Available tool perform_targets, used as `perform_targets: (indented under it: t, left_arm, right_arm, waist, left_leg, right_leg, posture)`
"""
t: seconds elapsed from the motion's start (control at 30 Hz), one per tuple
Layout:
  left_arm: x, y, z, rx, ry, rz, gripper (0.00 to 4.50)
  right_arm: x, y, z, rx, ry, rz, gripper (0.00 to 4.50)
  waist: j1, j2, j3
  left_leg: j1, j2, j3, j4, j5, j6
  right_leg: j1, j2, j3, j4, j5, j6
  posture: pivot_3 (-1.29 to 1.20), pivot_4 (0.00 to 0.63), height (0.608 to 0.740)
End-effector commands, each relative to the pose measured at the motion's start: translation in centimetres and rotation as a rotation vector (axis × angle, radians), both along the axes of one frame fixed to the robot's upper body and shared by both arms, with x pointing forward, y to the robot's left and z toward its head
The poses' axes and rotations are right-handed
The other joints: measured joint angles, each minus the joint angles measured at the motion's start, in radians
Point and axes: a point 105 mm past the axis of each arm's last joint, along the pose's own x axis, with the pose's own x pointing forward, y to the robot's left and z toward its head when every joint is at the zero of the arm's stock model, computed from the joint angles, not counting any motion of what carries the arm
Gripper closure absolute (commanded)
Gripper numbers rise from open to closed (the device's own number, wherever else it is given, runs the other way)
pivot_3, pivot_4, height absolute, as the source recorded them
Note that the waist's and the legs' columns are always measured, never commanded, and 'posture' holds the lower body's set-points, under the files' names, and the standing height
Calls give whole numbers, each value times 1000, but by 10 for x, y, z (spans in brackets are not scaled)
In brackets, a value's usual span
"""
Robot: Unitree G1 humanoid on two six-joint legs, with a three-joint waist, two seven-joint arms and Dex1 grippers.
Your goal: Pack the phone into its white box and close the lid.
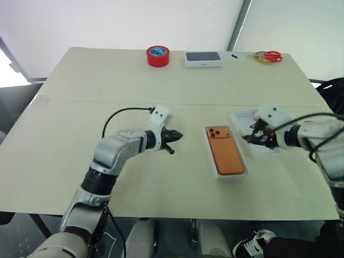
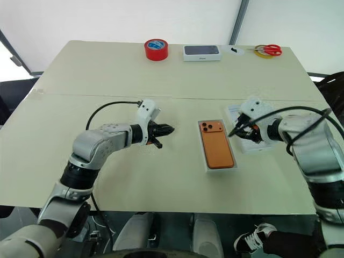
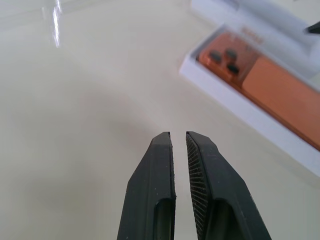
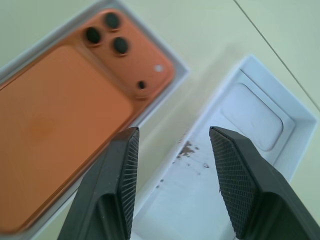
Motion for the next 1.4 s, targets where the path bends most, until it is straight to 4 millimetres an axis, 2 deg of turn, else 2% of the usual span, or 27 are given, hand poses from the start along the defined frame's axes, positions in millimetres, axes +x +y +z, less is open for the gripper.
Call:
perform_targets:
  t: [0.03,0.3,0.43,0.53,0.63,0.73,0.9,0.97,1.07,1.2,1.3,1.4]
  left_arm:
    - [-20,-11,19,14,-216,-161,3979]
    - [-50,-16,18,-12,-284,-338,3979]
    - [-59,-16,12,10,-285,-385,3979]
    - [-62,-15,6,33,-289,-402,3979]
    - [-61,-14,3,44,-286,-397,3979]
    - [-59,-10,3,40,-283,-374,3979]
    - [-49,9,9,-15,-273,-255,3979]
    - [-41,21,12,-40,-272,-177,3979]
    - [-22,40,15,-87,-268,-34,3979]
    - [-10,49,20,-150,-257,32,3979]
    - [-8,47,15,-111,-262,16,3979]
    - [-7,45,11,-92,-264,7,3979]
  right_arm:
    - [8,-4,-5,59,66,-92,2163]
    - [17,-4,-26,79,184,-188,2163]
    - [20,-5,-31,95,213,-249,2163]
    - [24,-5,-29,117,218,-280,3015]
    - [26,-6,-25,140,213,-304,4458]
    - [26,-7,-13,202,201,-332,4458]
    - [25,0,38,435,137,-349,4458]
    - [24,10,59,578,136,-307,4458]
    - [20,38,79,757,157,-136,4458]
    - [6,79,84,929,322,79,4458]
    - [-7,102,79,967,457,153,4458]
    - [-20,121,70,1009,508,158,4458]
  waist:
    - [2,0,0]
    - [-1,1,0]
    - [-2,1,0]
    - [-3,1,0]
    - [-2,1,0]
    - [-2,1,0]
    - [-10,3,1]
    - [-13,3,1]
    - [-25,2,1]
    - [-29,2,1]
    - [-30,3,1]
    - [-26,2,1]
  left_leg:
    - [-1,0,0,0,0,0]
    - [-2,-1,1,0,0,1]
    - [-2,0,1,0,0,1]
    - [-1,0,1,0,0,1]
    - [-1,0,1,0,0,1]
    - [0,0,1,0,0,1]
    - [-1,0,2,0,0,1]
    - [-1,0,1,0,0,1]
    - [0,2,1,0,0,1]
    - [1,3,1,0,0,1]
    - [1,3,1,0,0,1]
    - [0,3,1,0,0,1]
  right_leg:
    - [0,0,0,0,0,0]
    - [-1,0,0,-2,1,-1]
    - [-1,1,0,0,1,0]
    - [-1,1,0,1,1,0]
    - [-1,1,0,2,1,0]
    - [-1,1,0,2,1,0]
    - [-2,1,1,4,1,1]
    - [-3,1,1,6,1,1]
    - [-3,2,1,7,1,1]
    - [-2,3,1,7,2,3]
    - [-2,3,1,7,3,3]
    - [-2,3,1,7,3,3]
  posture:
    - [0,150,736]
    - [0,150,736]
    - [0,150,736]
    - [0,150,736]
    - [0,150,736]
    - [0,150,736]
    - [0,150,736]
    - [0,150,736]
    - [0,150,736]
    - [0,150,736]
    - [0,150,736]
    - [0,150,736]
